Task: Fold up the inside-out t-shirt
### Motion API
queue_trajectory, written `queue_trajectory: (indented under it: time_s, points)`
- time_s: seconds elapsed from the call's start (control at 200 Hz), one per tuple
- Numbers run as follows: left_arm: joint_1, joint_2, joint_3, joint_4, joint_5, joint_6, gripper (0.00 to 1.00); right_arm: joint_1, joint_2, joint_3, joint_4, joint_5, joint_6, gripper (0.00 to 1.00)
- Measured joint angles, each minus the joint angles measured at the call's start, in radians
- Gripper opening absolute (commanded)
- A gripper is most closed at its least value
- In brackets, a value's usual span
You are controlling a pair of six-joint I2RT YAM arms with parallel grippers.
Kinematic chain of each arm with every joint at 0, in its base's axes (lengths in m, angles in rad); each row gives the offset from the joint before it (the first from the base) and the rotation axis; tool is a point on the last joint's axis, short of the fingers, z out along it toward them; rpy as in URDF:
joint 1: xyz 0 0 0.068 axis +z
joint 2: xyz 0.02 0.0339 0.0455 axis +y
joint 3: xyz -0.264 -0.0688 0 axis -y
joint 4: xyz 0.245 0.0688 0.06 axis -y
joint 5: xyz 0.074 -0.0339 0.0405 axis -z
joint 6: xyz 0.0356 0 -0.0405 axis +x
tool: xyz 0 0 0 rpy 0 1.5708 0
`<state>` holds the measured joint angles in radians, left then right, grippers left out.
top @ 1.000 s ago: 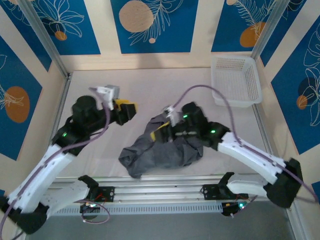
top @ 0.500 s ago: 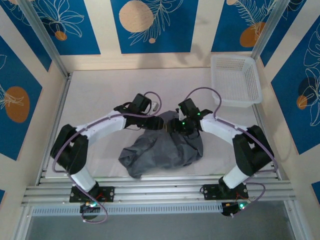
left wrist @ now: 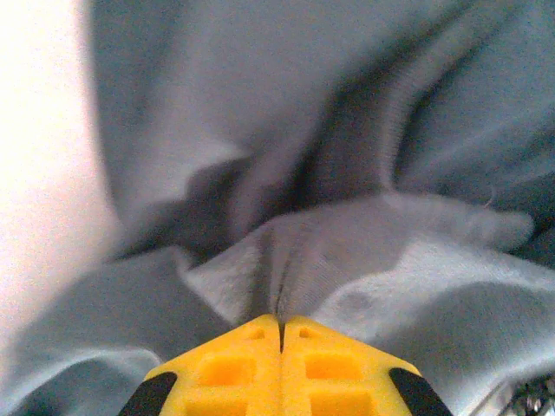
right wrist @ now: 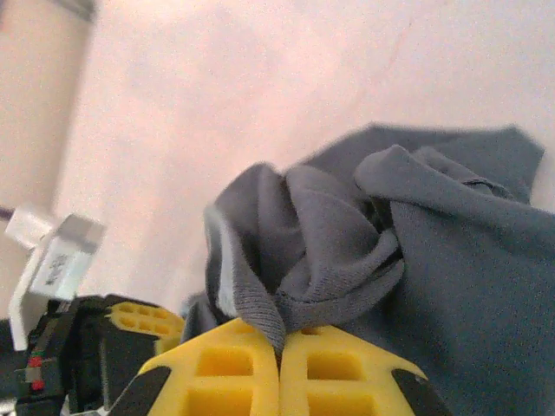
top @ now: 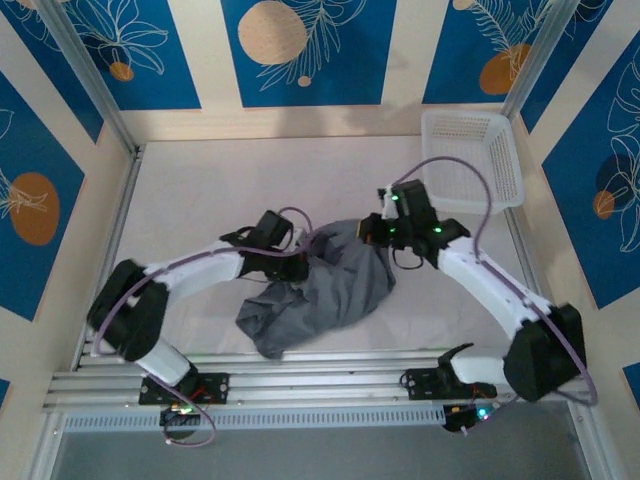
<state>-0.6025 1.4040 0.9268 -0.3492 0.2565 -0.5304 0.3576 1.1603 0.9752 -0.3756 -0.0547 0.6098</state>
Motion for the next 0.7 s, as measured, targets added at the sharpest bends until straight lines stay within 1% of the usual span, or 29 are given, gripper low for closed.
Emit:
queue_trajectory:
  time_s: [0.065, 0.14, 0.2, 0.27, 0.34, 0.385, 0.42, 0.45, 0.53, 0.58, 0.64, 0.7]
  points:
    - [0.047, -0.129, -0.024, -0.024, -0.082, 0.013, 0.0, -0.045, -0.072, -0.032, 0.038, -0.022, 0.007, 0.0]
    - [0.072, -0.243, -0.056, -0.042, -0.177, 0.024, 0.0, -0.081, -0.144, -0.091, 0.083, -0.056, 0.011, 0.0]
    - [0.073, -0.3, -0.084, -0.056, -0.223, 0.032, 0.13, -0.084, -0.173, -0.143, 0.12, -0.1, 0.011, 0.0]
    - [0.072, -0.323, -0.117, -0.061, -0.237, 0.034, 0.29, -0.063, -0.181, -0.214, 0.168, -0.166, 0.016, 0.0]
    - [0.075, -0.323, -0.154, -0.054, -0.232, 0.035, 0.44, -0.011, -0.173, -0.283, 0.203, -0.207, 0.019, 0.0]
    - [0.075, -0.323, -0.174, -0.048, -0.222, 0.042, 0.51, 0.048, -0.163, -0.317, 0.211, -0.219, 0.015, 0.01]
    - [0.075, -0.322, -0.181, -0.045, -0.209, 0.038, 0.54, 0.105, -0.153, -0.334, 0.212, -0.224, 0.004, 0.05]
    - [0.075, -0.322, -0.183, -0.039, -0.199, 0.04, 0.57, 0.157, -0.144, -0.341, 0.212, -0.232, -0.007, 0.11]
    - [0.075, -0.32, -0.179, -0.008, -0.176, 0.038, 0.59, 0.32, -0.105, -0.344, 0.231, -0.259, -0.056, 0.26]
    - [0.075, -0.307, -0.166, 0.003, -0.16, 0.04, 0.6, 0.39, -0.071, -0.338, 0.237, -0.298, -0.076, 0.36]
    - [0.075, -0.277, -0.14, 0.015, -0.127, 0.039, 0.61, 0.421, -0.039, -0.326, 0.229, -0.34, -0.095, 0.42]
    - [0.064, -0.241, -0.114, 0.033, -0.093, 0.037, 0.62, 0.39, -0.047, -0.325, 0.223, -0.335, -0.083, 0.48]
